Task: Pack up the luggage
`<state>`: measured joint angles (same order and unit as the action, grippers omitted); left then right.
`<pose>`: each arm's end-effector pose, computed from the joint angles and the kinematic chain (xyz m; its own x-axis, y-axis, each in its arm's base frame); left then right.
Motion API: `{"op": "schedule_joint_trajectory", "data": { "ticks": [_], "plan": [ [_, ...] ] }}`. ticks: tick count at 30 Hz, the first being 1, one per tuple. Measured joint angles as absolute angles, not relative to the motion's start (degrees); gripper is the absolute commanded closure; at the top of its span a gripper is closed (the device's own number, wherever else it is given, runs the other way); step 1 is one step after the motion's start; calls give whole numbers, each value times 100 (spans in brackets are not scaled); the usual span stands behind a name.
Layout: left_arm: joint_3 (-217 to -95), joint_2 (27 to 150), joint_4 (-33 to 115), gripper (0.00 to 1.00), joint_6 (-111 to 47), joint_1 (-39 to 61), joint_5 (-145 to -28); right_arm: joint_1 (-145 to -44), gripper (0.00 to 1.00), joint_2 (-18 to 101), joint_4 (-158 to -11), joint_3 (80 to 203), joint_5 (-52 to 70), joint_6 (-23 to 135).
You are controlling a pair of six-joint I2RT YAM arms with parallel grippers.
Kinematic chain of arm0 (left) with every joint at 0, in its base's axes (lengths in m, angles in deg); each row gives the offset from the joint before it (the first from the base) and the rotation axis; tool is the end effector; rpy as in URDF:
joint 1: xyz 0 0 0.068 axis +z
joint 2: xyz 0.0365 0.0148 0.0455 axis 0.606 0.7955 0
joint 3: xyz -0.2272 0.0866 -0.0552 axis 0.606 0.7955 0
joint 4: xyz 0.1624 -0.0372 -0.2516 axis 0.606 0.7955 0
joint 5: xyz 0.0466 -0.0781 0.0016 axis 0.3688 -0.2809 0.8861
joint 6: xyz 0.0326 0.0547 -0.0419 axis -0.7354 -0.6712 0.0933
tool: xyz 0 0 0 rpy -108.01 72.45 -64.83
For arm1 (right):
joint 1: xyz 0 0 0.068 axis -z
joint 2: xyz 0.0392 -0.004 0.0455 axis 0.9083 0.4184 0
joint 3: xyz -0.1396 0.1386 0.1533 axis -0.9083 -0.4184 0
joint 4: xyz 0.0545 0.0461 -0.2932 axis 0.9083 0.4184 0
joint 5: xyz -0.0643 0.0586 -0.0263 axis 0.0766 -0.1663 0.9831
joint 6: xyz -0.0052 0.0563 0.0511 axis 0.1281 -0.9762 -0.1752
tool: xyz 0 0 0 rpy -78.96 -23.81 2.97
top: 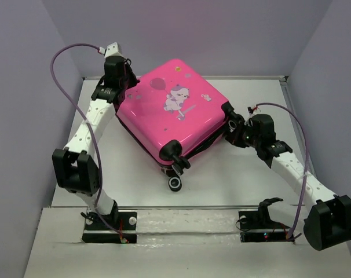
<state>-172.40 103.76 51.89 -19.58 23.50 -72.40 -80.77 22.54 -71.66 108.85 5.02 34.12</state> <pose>0.4360 -0.1002 0.3768 -0.2234 -0.3665 -0.9032 0.0500 0.9211 -0.3861 0.3005 0.0972 0.2140 -0.6613 0.3019 -0.6867 -0.1294 0.8558 0.5008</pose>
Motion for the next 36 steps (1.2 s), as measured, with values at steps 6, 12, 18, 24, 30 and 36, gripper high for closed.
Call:
{"op": "schedule_joint_trajectory", "data": {
  "ticks": [6,12,18,24,30,36],
  "plan": [
    [-18566,11689,5648,94,-2109,3121,-7301,-8088,93,2452,-7339,10603,526,3235],
    [-20673,13132,6326,89,-2363,3659,-7508,-8204,93,3016,-7625,10611,570,3154],
    [-21786,14303,6752,87,-2542,3744,-8002,-8313,93,3434,-7689,10843,690,3152],
    [-21255,14546,6824,87,-2559,3674,-8671,-8374,93,3639,-7802,11031,786,3152],
    [-20518,14588,6497,89,-2621,3589,-9078,-8374,93,3803,-7726,11213,799,3156],
    [-18188,13595,5207,91,-2236,3836,-9222,-8333,93,4413,-7348,11868,838,3226]
  ]
}}
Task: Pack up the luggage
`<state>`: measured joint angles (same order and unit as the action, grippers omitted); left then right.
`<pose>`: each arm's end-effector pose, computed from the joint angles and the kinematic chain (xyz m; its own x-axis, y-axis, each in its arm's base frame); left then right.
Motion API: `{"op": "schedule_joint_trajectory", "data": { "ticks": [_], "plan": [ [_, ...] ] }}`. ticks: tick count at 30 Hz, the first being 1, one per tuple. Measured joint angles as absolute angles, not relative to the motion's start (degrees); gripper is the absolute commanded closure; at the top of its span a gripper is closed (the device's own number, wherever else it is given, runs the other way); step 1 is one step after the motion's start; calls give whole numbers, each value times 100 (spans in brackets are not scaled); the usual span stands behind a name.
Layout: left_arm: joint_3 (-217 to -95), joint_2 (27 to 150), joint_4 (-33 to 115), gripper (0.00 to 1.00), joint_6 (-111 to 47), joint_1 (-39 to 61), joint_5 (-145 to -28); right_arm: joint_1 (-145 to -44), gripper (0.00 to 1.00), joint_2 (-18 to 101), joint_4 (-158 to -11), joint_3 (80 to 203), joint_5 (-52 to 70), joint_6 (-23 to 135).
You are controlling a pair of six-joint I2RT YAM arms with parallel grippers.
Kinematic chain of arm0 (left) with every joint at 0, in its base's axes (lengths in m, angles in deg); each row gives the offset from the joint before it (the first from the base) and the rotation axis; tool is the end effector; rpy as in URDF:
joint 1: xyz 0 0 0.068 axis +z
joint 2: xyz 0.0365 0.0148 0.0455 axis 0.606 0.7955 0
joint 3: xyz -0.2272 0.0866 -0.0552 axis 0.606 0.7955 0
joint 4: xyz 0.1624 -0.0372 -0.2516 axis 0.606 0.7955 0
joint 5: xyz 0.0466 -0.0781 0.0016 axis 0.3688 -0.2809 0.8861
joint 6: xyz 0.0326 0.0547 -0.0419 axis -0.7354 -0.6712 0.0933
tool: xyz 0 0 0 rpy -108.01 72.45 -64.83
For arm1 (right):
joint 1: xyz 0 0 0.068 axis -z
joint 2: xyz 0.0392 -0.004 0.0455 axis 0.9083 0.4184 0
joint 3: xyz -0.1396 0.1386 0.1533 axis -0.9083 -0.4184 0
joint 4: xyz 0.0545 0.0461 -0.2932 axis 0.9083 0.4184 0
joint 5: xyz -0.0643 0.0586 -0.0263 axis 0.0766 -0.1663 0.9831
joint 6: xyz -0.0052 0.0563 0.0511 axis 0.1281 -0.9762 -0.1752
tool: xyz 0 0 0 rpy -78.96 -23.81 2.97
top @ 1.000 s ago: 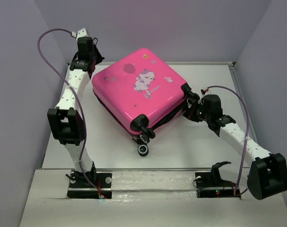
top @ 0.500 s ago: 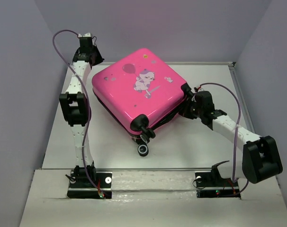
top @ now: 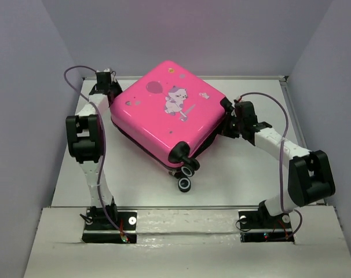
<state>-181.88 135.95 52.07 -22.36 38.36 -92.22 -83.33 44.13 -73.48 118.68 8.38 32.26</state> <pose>0.5495 -0.0053 0.1734 -0.5831 -0.3670 -0.7248 -0.0357 0.9029 -0.4284 0.3522 0.1250 0.1623 -0.7624 0.2779 -0.5843 -0.0294 0.8873 0.4603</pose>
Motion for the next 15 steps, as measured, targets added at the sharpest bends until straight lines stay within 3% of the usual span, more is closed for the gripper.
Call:
{"op": "schedule_joint_trajectory", "data": {
  "ticks": [5,10,14,15],
  "plan": [
    [-16132,12131,4739,92,-1998,4039,-9126,-8213,93,5191,-7077,12786,935,3382],
    [-14254,10568,4567,92,-1947,4015,-8933,-8044,86,6247,-6559,14238,1005,3657],
    [-13015,9115,4800,91,-2035,3593,-8472,-7966,66,7342,-6170,15813,939,3838],
    [-12779,8806,4892,91,-2044,3423,-8354,-7959,54,7661,-6050,16320,906,3860]
  ]
}}
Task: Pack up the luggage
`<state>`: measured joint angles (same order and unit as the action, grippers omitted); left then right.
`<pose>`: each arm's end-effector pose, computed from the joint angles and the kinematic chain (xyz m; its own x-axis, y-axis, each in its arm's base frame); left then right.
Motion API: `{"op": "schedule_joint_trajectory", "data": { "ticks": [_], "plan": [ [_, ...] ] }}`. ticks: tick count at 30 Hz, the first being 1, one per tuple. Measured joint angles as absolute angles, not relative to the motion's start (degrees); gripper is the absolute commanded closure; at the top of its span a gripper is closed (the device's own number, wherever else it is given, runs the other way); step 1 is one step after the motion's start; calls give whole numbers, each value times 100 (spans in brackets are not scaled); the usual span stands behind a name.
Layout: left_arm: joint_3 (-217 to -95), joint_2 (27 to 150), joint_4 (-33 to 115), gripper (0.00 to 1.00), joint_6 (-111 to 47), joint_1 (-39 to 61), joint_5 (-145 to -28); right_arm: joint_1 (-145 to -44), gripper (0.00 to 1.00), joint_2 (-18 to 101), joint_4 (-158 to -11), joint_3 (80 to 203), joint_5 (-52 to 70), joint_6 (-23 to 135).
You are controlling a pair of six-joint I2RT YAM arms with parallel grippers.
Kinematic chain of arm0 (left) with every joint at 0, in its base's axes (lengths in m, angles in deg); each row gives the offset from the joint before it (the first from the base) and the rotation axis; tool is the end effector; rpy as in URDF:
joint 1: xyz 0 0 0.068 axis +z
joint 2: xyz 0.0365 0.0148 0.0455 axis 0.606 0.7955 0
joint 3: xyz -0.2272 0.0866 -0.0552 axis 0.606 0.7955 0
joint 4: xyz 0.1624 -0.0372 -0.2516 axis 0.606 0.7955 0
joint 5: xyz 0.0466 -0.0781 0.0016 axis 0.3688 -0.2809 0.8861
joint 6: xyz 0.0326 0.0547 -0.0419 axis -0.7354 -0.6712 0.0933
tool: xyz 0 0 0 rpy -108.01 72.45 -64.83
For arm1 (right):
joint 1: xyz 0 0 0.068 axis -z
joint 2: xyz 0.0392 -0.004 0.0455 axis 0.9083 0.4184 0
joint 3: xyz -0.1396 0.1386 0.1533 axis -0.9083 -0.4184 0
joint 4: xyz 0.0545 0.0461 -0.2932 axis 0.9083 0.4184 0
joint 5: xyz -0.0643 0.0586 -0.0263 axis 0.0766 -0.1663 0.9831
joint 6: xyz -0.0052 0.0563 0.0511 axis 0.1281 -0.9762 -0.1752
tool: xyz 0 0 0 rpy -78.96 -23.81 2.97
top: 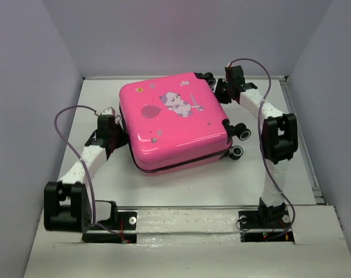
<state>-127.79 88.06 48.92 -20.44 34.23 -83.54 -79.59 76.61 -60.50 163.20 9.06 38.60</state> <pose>0.3445 -0.0243 0.1653 -0.5986 -0.3646 -0.7133 -0.1233 0.9217 -0.3677 0.4999 0.1368 0.1970 -0.7481 0.2260 -0.6239 -0.0403 0.9230 0.3827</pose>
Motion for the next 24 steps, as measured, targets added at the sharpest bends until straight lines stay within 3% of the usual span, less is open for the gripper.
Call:
{"op": "schedule_joint_trajectory", "data": {
  "ticks": [3,5,8,10,16,17,19,20,21,23,24],
  "plan": [
    [-12090,7766,5375,89,-1902,2732,-8037,-7959,31,8682,-5787,17968,749,3860],
    [-11878,7383,5635,75,-1703,2483,-8099,-7999,18,9169,-5744,18952,692,3825],
    [-11793,6704,6092,53,-1537,2216,-8035,-8130,7,9254,-5580,19610,489,3731],
    [-12084,6413,6330,47,-1578,2120,-7692,-8326,1,9073,-5599,19669,491,3749],
    [-13533,6247,6247,31,-1768,2109,-7104,-9019,0,7796,-5236,19068,760,4088],
    [-13699,6267,6094,28,-1770,2087,-7117,-9072,3,7528,-5199,18924,777,4129],
    [-13909,6271,5786,26,-1770,2076,-7126,-9107,34,7025,-5173,18583,825,4225],
    [-13959,6271,5732,26,-1775,2079,-7117,-9107,66,6684,-5206,18285,884,4265],
    [-13996,6282,5675,26,-1781,2079,-7117,-9087,78,6374,-5256,18014,952,4302],
    [-14123,6398,5620,26,-1790,2079,-7126,-9039,93,5475,-5523,16991,1103,4317],
    [-14219,6529,5587,25,-1799,2079,-7148,-9021,93,4999,-5663,16491,1153,4304]
  ]
}}
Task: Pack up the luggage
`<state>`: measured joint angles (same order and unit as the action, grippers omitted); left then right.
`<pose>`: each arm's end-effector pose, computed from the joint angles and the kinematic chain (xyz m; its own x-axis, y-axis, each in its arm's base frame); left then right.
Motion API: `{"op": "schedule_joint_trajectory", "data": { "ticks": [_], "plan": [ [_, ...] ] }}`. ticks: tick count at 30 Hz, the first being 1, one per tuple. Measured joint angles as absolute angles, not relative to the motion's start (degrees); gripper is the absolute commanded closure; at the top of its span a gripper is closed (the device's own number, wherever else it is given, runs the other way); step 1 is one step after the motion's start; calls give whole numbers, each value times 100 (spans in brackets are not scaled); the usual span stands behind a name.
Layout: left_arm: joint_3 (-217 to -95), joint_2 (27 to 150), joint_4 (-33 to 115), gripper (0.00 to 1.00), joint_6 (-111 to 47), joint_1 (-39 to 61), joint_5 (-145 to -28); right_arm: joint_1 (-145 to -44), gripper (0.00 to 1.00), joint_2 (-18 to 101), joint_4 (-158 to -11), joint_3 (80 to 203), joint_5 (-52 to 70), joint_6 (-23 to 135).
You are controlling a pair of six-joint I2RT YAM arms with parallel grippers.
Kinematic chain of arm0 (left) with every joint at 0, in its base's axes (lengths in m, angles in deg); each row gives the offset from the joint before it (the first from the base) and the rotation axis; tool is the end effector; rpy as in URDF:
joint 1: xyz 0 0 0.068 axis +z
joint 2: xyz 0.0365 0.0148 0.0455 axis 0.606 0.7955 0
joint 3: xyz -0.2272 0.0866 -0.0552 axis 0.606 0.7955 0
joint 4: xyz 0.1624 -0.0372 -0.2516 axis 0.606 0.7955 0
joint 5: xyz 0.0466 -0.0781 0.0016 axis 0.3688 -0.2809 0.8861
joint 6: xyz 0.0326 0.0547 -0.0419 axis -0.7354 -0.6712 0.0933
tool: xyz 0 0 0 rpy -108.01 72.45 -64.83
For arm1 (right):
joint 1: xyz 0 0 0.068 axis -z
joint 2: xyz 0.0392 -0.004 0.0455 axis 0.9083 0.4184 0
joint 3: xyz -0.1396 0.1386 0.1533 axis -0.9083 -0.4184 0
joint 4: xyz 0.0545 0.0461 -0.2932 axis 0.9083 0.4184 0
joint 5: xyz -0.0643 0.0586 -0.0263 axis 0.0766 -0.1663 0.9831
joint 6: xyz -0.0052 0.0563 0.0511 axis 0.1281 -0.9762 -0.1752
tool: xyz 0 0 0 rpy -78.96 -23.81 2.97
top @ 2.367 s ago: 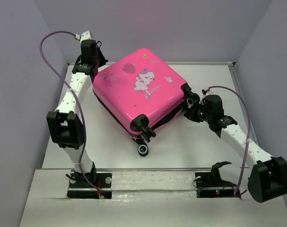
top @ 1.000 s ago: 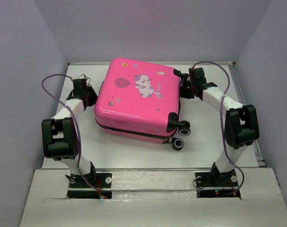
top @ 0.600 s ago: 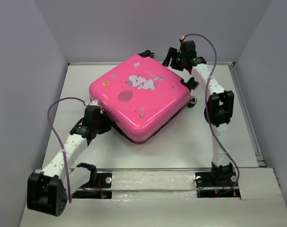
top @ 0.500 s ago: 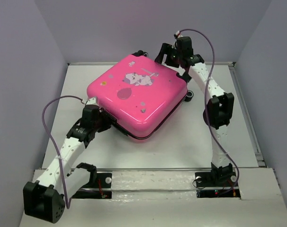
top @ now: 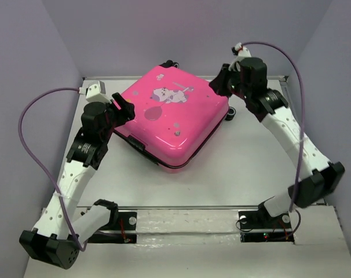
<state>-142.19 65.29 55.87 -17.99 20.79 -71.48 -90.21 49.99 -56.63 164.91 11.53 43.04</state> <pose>0.2794 -0.0747 0.3773 -0.1720 -0.4011 -0.8998 0.1026 0.9011 -0.4213 0.3815 0.1842 0.4145 -0.4466 0.1613 -0.8801 -0.3729 0.8606 0.3469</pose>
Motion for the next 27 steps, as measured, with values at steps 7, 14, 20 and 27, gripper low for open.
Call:
{"op": "schedule_joint_trajectory", "data": {
  "ticks": [7,14,20,27],
  "plan": [
    [-14912,7871,5222,21,-1834,2697,-7574,-8971,93,2855,-6450,13014,1651,3983],
    [-16177,9668,5240,20,-1873,3606,-8048,-8971,93,2874,-6456,11881,2169,3725],
    [-16903,10961,5288,22,-1976,4037,-8109,-8971,93,3495,-6819,11886,2242,3720],
    [-16923,11877,5325,24,-1902,4227,-8317,-8971,93,4269,-6998,12290,1877,3784]
  ]
}}
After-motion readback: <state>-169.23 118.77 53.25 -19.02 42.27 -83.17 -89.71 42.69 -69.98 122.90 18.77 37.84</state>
